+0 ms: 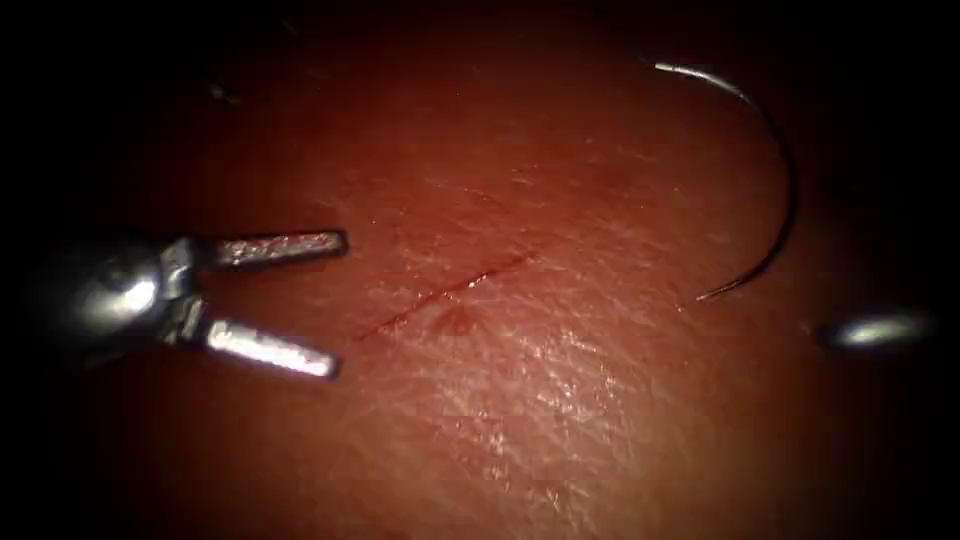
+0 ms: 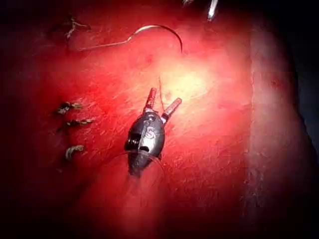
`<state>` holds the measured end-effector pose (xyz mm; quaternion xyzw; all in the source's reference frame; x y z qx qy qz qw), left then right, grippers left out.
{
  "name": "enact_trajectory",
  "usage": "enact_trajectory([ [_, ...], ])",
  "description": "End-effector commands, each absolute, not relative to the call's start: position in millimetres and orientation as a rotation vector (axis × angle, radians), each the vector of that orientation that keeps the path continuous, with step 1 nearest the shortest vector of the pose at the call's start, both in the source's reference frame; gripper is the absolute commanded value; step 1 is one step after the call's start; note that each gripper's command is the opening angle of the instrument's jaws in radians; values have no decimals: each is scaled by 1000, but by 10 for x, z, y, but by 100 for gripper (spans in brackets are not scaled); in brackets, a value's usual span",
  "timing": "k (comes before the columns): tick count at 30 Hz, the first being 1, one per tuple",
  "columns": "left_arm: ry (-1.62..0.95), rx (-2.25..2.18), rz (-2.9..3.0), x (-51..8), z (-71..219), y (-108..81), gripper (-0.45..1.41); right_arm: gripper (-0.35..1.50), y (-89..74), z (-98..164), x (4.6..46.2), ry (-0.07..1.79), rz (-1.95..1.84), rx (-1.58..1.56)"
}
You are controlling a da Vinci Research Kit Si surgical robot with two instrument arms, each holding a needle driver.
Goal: Wound Closure
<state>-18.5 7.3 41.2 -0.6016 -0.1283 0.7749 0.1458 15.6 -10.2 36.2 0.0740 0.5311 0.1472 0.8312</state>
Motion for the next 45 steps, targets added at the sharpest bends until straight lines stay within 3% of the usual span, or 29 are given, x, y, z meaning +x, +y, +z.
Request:
enact_trajectory([
  [1,-371,-1731,2230,-190,418,68,44,116,-106,368,164,1129,311,159],
  [8,-364,-1724,2227,-190,416,70,49,124,-105,367,161,1129,317,164],
  [15,-375,-1649,2163,-210,412,70,59,121,-105,366,147,1108,319,155],
  [31,-281,-1241,2234,-381,412,80,81,123,-105,344,90,868,416,108],
  [45,-315,-1056,2255,-394,481,85,79,123,-107,348,91,847,426,98],
])
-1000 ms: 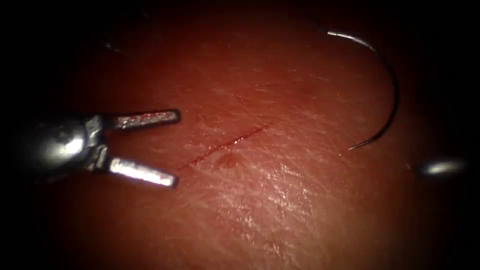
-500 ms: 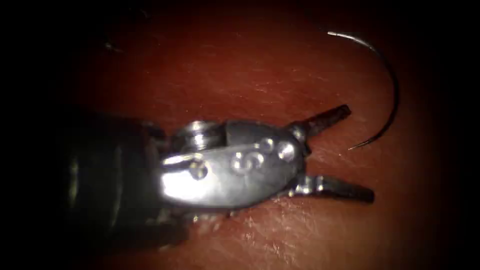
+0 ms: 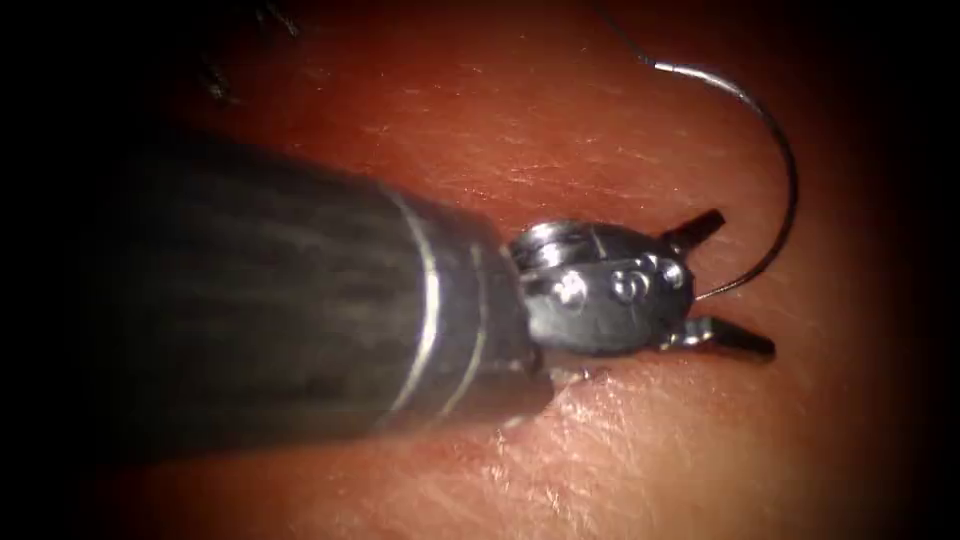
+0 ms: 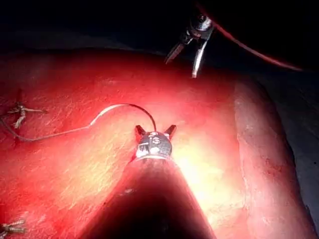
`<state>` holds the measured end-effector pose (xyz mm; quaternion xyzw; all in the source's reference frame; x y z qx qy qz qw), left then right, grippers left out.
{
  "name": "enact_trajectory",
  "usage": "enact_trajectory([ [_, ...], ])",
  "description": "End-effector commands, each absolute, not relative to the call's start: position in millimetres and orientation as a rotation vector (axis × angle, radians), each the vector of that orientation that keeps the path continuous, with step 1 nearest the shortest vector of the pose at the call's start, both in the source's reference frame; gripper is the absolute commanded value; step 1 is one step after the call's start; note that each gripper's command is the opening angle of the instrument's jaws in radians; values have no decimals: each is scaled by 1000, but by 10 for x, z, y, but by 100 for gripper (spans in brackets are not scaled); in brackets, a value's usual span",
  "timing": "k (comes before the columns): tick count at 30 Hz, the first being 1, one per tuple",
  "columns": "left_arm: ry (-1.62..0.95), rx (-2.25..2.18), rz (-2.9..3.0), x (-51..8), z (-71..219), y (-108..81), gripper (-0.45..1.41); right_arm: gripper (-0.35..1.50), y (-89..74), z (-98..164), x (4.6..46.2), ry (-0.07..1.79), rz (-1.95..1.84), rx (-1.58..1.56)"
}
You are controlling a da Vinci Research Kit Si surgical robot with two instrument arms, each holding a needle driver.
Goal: Wound Closure
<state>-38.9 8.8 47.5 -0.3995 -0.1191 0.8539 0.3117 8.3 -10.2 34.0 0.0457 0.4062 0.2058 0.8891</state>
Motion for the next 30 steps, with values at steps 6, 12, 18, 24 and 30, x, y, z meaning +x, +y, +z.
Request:
enact_trajectory([
  [6,-323,-1062,2261,-400,494,81,56,123,-109,348,96,849,420,100],
  [12,-337,-1058,2272,-404,502,79,19,123,-110,349,99,850,419,100],
  [18,-323,-1075,2354,-393,503,74,-45,121,-110,349,101,849,421,99],
  [24,-270,-1098,2423,-378,486,79,-45,121,-109,349,107,857,429,92],
  [30,-157,-1103,2516,-351,450,90,-45,118,-100,346,118,947,509,169],
])
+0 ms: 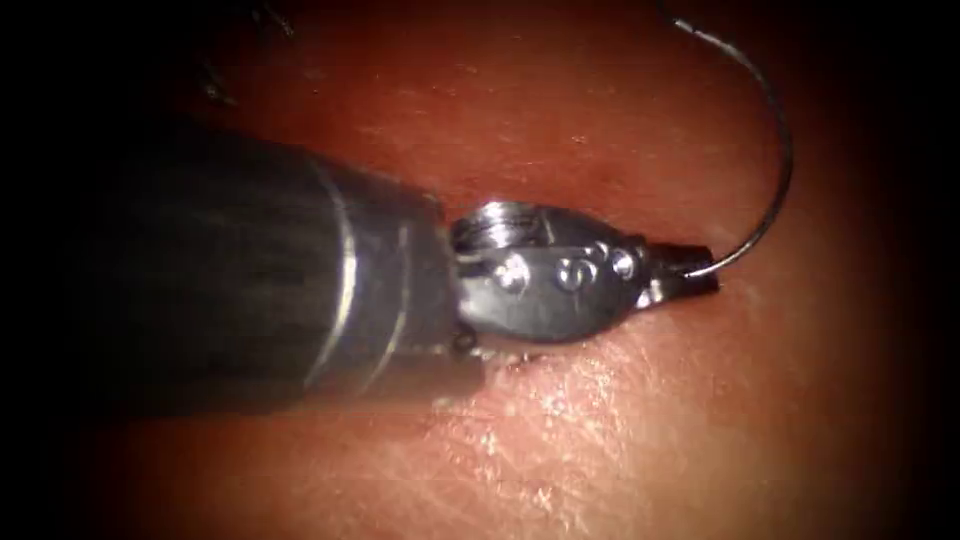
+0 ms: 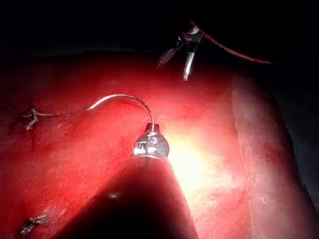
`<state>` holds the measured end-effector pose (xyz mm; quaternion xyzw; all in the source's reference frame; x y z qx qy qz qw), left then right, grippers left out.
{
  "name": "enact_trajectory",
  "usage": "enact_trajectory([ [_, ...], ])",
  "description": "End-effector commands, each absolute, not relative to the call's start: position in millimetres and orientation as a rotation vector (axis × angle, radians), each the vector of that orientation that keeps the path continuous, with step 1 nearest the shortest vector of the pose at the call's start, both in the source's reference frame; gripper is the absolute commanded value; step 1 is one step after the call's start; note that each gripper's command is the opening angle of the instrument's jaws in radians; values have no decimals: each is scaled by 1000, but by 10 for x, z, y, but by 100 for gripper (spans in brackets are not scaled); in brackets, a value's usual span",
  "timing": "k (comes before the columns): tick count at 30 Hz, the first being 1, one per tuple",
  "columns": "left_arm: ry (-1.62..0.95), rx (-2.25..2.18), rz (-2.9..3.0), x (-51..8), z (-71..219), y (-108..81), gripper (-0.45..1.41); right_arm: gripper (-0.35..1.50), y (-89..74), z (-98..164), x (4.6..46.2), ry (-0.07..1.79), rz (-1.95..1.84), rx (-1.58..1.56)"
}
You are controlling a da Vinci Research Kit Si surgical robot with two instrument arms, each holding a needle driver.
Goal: Wound Closure
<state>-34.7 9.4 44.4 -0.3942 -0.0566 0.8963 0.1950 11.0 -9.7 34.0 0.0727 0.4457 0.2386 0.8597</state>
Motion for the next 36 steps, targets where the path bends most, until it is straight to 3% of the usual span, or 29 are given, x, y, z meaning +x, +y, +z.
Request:
enact_trajectory([
  [1,-138,-1102,2532,-345,444,92,-45,118,-96,344,120,978,538,190],
  [4,-50,-1103,2620,-315,432,90,-45,116,-78,338,130,1078,598,278],
  [16,215,-1066,2814,-227,427,70,-45,116,-66,353,167,1163,756,540],
  [36,631,-1045,3014,-221,437,52,-45,124,-109,418,244,1156,744,707],
])
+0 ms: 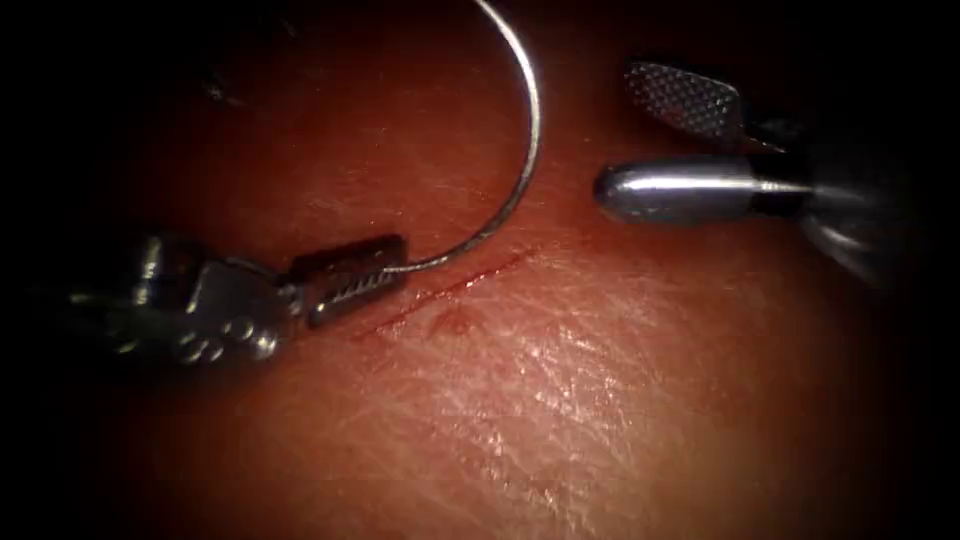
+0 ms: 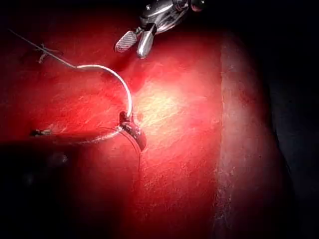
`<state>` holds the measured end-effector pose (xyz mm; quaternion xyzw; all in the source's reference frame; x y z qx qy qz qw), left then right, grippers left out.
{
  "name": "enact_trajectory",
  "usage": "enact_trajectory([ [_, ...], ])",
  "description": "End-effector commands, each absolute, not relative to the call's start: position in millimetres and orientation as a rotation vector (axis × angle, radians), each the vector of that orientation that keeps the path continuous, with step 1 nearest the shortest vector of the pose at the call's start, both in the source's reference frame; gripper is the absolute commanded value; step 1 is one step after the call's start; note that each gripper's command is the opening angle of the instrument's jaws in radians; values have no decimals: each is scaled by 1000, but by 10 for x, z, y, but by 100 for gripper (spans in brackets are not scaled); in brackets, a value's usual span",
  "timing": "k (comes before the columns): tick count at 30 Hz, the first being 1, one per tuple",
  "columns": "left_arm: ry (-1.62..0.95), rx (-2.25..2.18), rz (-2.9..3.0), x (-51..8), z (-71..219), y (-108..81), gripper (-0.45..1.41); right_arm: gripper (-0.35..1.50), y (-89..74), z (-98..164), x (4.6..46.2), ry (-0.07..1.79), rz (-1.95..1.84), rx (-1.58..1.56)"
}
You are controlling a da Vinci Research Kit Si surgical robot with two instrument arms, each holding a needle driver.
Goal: Wound Closure
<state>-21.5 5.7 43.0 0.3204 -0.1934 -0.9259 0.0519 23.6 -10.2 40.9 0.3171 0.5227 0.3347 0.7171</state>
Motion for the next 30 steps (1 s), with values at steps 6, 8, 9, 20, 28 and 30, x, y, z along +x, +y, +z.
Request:
enact_trajectory([
  [6,-627,954,-2758,-223,434,47,-45,124,-115,439,248,1135,743,699],
  [8,-636,946,-2744,-224,433,46,-45,126,-114,443,248,1108,742,696],
  [9,-642,944,-2740,-225,433,46,-45,126,-114,444,248,1098,742,695],
  [20,-656,936,-2681,-229,428,42,-45,119,-102,451,263,1094,765,673],
  [28,-653,939,-2659,-233,427,40,-45,-35,-84,436,261,1096,782,684],
  [30,-654,935,-2649,-234,425,40,-45,-35,-82,436,257,1098,776,672],
])
